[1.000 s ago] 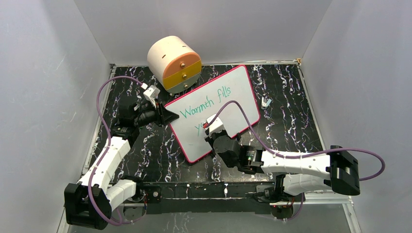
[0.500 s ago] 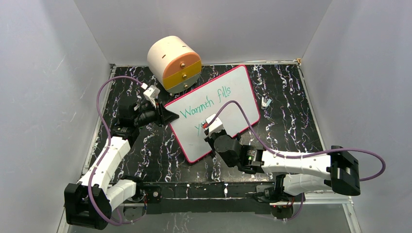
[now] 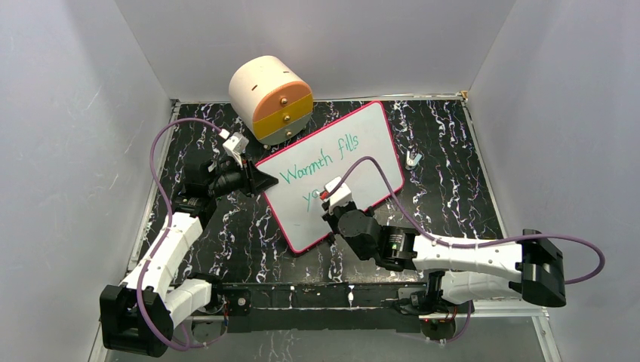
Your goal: Write a sentence on the whiteboard
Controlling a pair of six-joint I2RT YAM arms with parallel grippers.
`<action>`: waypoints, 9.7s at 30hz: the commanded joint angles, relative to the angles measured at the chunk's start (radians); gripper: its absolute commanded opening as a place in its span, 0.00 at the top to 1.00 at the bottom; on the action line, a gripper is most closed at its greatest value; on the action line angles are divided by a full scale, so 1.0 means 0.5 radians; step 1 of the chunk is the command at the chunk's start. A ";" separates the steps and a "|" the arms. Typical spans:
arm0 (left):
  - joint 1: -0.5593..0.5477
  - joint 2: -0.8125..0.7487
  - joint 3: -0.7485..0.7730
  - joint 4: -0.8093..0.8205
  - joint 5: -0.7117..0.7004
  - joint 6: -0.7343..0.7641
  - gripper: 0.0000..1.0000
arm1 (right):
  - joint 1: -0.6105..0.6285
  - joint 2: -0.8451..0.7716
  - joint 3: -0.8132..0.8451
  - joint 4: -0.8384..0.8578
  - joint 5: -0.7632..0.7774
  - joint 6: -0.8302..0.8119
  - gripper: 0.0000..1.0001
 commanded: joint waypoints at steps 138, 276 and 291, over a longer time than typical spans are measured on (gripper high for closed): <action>-0.036 0.109 -0.115 -0.334 -0.261 0.321 1.00 | -0.313 -0.198 -0.111 0.217 -0.170 -0.045 1.00; -0.042 0.128 -0.113 -0.337 -0.228 0.324 1.00 | -0.837 -0.354 -0.301 0.210 -0.523 0.071 1.00; -0.045 0.120 -0.112 -0.340 -0.246 0.327 1.00 | -0.839 -0.371 -0.264 0.190 -0.644 0.051 1.00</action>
